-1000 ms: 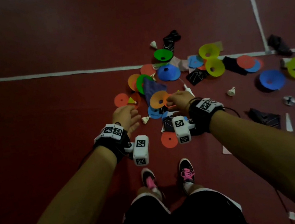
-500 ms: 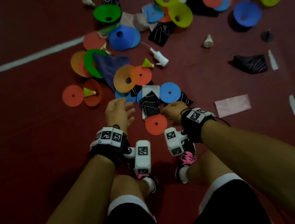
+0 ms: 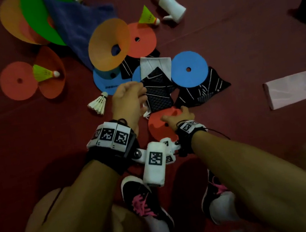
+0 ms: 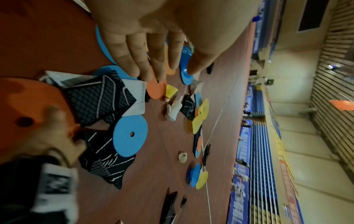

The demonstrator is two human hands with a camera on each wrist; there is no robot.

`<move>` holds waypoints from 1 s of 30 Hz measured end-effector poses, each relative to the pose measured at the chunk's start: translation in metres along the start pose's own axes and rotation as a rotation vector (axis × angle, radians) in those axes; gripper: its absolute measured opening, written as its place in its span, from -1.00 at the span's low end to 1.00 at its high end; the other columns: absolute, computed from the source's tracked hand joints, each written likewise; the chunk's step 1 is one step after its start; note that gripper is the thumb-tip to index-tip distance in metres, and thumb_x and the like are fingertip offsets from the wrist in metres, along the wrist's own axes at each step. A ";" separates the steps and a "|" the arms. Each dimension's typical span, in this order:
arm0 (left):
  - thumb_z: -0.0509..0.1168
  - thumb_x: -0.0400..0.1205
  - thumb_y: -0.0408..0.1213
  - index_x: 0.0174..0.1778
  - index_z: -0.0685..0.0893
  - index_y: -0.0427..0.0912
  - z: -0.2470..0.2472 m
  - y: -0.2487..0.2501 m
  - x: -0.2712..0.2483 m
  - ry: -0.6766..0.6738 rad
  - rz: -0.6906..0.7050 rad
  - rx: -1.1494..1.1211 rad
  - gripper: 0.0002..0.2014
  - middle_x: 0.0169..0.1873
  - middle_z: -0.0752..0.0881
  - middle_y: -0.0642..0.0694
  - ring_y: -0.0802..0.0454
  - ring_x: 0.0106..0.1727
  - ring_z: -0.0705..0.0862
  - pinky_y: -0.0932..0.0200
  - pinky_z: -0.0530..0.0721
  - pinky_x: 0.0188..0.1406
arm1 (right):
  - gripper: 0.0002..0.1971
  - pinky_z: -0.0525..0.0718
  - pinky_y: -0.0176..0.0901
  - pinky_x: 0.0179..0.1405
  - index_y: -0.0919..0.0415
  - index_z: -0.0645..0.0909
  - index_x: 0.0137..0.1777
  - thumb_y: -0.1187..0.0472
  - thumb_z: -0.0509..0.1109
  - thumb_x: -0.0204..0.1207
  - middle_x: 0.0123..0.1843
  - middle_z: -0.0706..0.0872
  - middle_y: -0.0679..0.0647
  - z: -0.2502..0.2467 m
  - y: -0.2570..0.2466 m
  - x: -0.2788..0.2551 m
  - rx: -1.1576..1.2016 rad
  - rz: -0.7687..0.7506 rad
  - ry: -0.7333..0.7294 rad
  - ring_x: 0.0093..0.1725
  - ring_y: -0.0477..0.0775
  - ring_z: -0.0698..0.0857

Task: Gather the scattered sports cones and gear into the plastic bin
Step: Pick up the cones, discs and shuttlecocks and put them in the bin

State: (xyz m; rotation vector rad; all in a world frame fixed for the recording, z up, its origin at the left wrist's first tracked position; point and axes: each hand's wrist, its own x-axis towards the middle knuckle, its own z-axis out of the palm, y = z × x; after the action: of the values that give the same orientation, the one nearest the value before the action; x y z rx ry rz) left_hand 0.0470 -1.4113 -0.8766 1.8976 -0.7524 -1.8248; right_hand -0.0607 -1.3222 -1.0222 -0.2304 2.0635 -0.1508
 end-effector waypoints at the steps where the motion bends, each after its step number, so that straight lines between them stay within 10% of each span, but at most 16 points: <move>1: 0.25 0.70 -0.24 -0.10 0.57 -0.03 0.004 0.000 0.008 -0.023 0.020 0.011 -0.93 -0.02 0.70 -0.10 -0.01 -0.04 0.65 0.11 0.57 -0.18 | 0.10 0.46 0.26 0.41 -0.05 0.05 0.69 -0.23 0.56 0.20 0.65 0.15 0.20 0.010 0.006 0.012 -0.063 -0.004 0.005 0.53 0.38 0.37; 4: 0.25 0.70 -0.20 -0.06 0.59 -0.02 0.017 0.009 0.021 -0.130 0.077 0.015 -0.96 -0.01 0.68 -0.08 0.01 -0.02 0.65 0.06 0.59 -0.13 | 0.14 0.39 0.27 0.42 -0.04 0.01 0.66 -0.19 0.63 0.16 0.60 0.13 0.24 0.032 0.026 0.039 -0.285 -0.056 0.112 0.54 0.39 0.25; 9: 0.29 0.66 -0.17 -0.11 0.59 -0.02 0.029 0.031 0.038 -0.164 0.169 0.013 -0.95 -0.12 0.68 -0.04 -0.01 -0.03 0.67 0.01 0.62 -0.11 | -0.24 0.61 0.05 0.20 0.16 0.43 0.44 -0.10 0.60 0.29 0.38 0.56 0.21 0.027 0.023 0.068 -0.337 -0.148 0.070 0.32 0.29 0.61; 14: 0.45 0.54 -0.09 0.13 0.62 -0.09 0.015 0.033 0.050 -0.075 0.324 0.238 -0.70 -0.01 0.68 -0.03 0.05 -0.01 0.67 0.10 0.67 -0.08 | -0.36 0.74 -0.04 0.07 0.18 0.71 0.15 -0.05 0.75 0.08 0.05 0.80 0.09 -0.004 -0.009 0.053 -0.279 -0.385 -0.291 0.02 0.09 0.77; 19: 0.51 0.47 -0.06 0.18 0.59 -0.06 -0.003 0.030 0.062 -0.061 0.393 0.520 -0.58 0.11 0.63 -0.01 -0.03 0.10 0.65 0.03 0.68 0.03 | -0.64 0.74 -0.16 -0.07 0.09 0.68 0.10 0.33 0.64 0.33 -0.08 0.83 -0.08 -0.056 -0.068 0.010 0.171 -0.649 -0.612 -0.10 -0.10 0.81; 23: 0.65 0.21 0.05 0.43 0.47 0.03 -0.007 0.037 0.058 -0.222 0.344 0.574 -0.14 0.19 0.64 0.03 0.02 0.14 0.67 -0.06 0.70 0.19 | -0.37 0.73 -0.26 -0.07 0.36 0.55 0.27 0.27 0.68 0.20 -0.07 0.84 -0.09 -0.060 -0.108 -0.004 0.389 -0.735 -0.811 -0.03 -0.11 0.80; 27: 0.66 0.25 -0.19 0.31 0.53 -0.11 -0.022 0.047 0.064 0.025 0.538 0.624 -0.28 0.05 0.60 -0.02 -0.04 0.07 0.64 0.03 0.68 0.07 | -0.65 0.69 0.02 -0.18 0.10 0.62 0.02 -0.14 0.49 0.44 -0.11 0.82 0.03 -0.030 -0.120 0.007 0.594 -0.577 -0.453 -0.19 0.00 0.76; 30: 0.64 0.25 -0.26 0.20 0.56 -0.12 -0.038 0.050 0.075 0.104 0.567 0.611 -0.38 0.10 0.63 -0.09 -0.07 0.06 0.64 0.02 0.67 0.04 | -0.13 0.56 0.26 0.31 0.04 0.44 0.46 -0.46 0.40 0.23 0.50 0.46 0.25 -0.002 -0.107 0.038 0.158 -0.359 0.073 0.34 0.30 0.57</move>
State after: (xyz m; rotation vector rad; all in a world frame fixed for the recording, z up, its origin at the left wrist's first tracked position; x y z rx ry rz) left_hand 0.0795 -1.5006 -0.9014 1.8084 -1.7462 -1.2096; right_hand -0.0697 -1.4348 -1.0324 -0.5025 2.0544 -0.5461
